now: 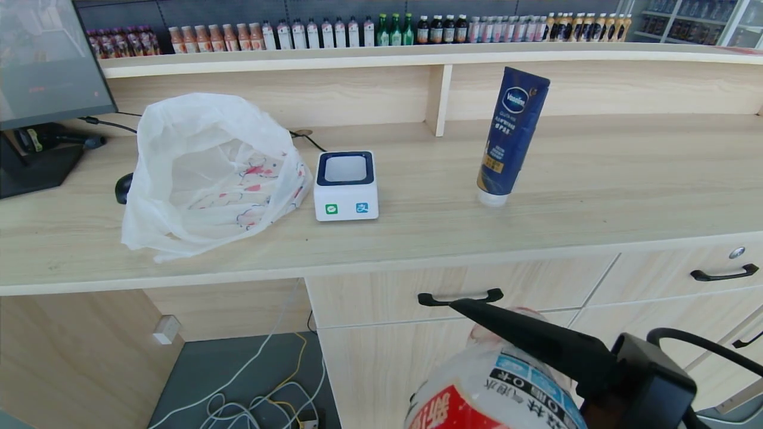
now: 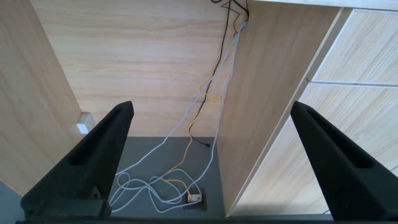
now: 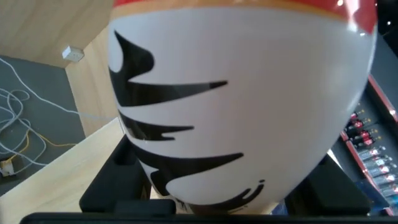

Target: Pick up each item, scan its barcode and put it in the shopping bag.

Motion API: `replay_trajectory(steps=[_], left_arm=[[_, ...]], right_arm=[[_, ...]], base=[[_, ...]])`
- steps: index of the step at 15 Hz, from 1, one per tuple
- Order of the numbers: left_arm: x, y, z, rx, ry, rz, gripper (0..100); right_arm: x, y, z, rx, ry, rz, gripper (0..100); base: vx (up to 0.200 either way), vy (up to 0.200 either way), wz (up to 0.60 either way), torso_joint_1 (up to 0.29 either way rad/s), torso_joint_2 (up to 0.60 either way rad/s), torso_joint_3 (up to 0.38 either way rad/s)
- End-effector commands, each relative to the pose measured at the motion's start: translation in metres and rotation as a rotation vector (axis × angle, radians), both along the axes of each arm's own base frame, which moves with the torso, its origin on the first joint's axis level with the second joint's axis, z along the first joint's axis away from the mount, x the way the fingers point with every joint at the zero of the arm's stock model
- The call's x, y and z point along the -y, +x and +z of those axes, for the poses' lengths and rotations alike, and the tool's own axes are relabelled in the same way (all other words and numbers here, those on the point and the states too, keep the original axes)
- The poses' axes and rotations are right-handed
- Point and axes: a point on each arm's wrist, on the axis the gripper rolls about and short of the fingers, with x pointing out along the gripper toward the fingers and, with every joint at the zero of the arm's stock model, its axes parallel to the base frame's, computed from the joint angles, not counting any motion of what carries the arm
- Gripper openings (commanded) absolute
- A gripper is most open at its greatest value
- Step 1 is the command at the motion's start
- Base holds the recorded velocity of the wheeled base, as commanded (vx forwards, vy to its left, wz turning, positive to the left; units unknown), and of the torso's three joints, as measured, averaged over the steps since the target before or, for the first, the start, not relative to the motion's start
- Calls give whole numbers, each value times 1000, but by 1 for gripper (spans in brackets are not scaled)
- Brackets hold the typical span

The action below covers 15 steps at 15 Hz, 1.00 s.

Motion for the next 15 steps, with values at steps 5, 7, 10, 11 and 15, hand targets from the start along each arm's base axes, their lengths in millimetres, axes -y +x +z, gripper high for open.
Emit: replay_trajectory(steps=[5, 7, 10, 11, 15], left_arm=[[0, 0, 0, 0, -1, 1, 100], [0, 0, 0, 0, -1, 1, 100], [0, 0, 0, 0, -1, 1, 100], [0, 0, 0, 0, -1, -1, 100], [0, 0, 0, 0, -1, 1, 100]], right_arm=[[-4, 2, 2, 100, -63, 68, 0], [-6, 1, 5, 159, -81, 147, 0], [-8, 2, 6, 243, -131, 138, 0], [-9, 2, 8, 290, -151, 134, 0], [-12, 4, 11, 383, -195, 118, 0]], base=[[0, 0, 0, 0, 0, 0], [0, 0, 0, 0, 0, 0], [0, 0, 0, 0, 0, 0], [0, 0, 0, 0, 0, 0], [0, 0, 0, 0, 0, 0]])
